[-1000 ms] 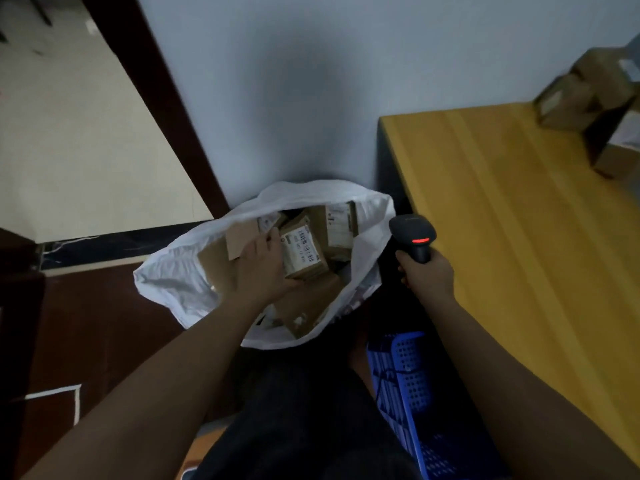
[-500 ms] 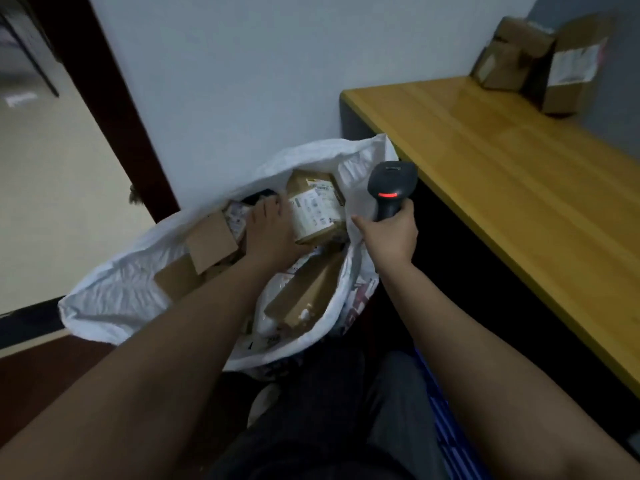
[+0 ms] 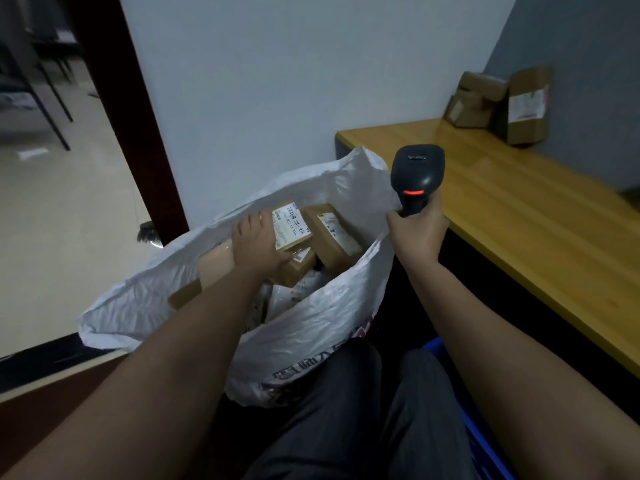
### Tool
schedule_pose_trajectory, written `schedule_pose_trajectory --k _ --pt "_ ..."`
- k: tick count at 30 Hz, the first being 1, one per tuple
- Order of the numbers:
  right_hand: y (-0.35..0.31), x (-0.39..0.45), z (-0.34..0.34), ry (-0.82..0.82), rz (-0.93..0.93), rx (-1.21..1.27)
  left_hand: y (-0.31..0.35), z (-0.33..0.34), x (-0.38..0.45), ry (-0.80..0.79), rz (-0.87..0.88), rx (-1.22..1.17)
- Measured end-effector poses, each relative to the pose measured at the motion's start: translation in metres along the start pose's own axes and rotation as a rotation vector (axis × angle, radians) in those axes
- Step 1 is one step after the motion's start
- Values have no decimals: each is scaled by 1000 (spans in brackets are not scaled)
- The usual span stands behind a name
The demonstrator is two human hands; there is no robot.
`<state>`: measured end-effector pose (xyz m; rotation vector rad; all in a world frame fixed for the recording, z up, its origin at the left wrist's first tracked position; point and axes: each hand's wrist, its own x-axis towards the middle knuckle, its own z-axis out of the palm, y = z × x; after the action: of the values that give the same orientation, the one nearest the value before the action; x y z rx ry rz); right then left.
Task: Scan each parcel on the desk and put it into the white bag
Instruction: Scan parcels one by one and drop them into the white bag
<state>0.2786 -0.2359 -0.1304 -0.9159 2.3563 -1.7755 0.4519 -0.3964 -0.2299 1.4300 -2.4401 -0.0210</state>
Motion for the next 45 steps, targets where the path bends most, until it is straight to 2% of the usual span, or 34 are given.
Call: schedule_pose_trajectory --k 6,11,13,15,18,20,25,27,31,34,39,45 --pt "12 -2 29 -56 8 7 -2 21 19 -68 94 13" --pt "21 5 37 -57 27 19 0 34 29 -182 296 -276" --pt "23 9 35 -53 17 12 1 37 33 -236 333 -155" --pt "25 13 32 -49 18 7 1 38 35 -309 344 82" --pt "28 15 28 -29 32 23 1 33 39 -234 359 287" --pt "29 15 25 -28 33 30 3 30 40 -180 327 295" --pt "33 19 17 -66 40 2 25 27 31 -139 456 -19" --pt "34 18 13 -68 49 5 37 17 27 -107 413 -174" --pt "40 12 4 -65 88 18 63 -6 19 -151 291 -515" --pt "40 9 -7 -66 80 23 84 -25 16 -127 298 -541" --pt "36 16 -36 -35 70 72 129 -61 20 20 291 -576" --pt "29 50 -112 -12 41 -47 228 -104 25 90 423 -578"
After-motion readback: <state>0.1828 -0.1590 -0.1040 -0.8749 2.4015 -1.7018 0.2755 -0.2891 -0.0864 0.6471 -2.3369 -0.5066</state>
